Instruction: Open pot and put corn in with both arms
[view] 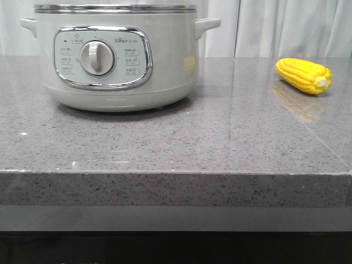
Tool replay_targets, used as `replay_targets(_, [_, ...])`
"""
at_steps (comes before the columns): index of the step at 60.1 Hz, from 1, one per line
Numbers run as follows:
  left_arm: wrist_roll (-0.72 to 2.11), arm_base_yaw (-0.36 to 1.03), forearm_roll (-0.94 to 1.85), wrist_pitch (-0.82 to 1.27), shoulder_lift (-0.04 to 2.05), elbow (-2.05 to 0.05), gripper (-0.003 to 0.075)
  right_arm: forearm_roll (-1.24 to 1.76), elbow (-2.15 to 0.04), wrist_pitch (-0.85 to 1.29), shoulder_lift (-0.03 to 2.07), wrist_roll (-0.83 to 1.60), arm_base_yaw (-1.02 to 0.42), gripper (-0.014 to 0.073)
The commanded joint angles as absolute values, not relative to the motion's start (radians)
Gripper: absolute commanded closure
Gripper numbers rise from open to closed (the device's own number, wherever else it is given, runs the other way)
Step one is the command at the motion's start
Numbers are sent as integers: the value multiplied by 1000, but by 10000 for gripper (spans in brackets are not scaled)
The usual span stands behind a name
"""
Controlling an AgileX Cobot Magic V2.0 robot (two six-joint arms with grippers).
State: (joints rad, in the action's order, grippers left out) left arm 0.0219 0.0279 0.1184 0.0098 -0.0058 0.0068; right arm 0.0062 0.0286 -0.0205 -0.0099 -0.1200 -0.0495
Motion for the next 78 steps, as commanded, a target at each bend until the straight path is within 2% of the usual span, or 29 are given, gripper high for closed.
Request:
replay_targets(1, [24,28,127,-73,-21,18,741,-7,17,-108,-32,-117,-42,662])
replay_targets(31, [24,28,127,-73,-21,18,741,-7,17,-110,-32,-117,-42,662])
replay_targets(50, [24,28,99,-121,-21,5,741,-7,5,-198,-32,-116,-42,662])
replay_targets(68, [24,28,80,-75,30,-267,741,-31,-278,30,-10,-108,-42,662])
replay_targets(78, [24,28,80,89,163,-493,741,-91,-492,151,98,-108,-42,662])
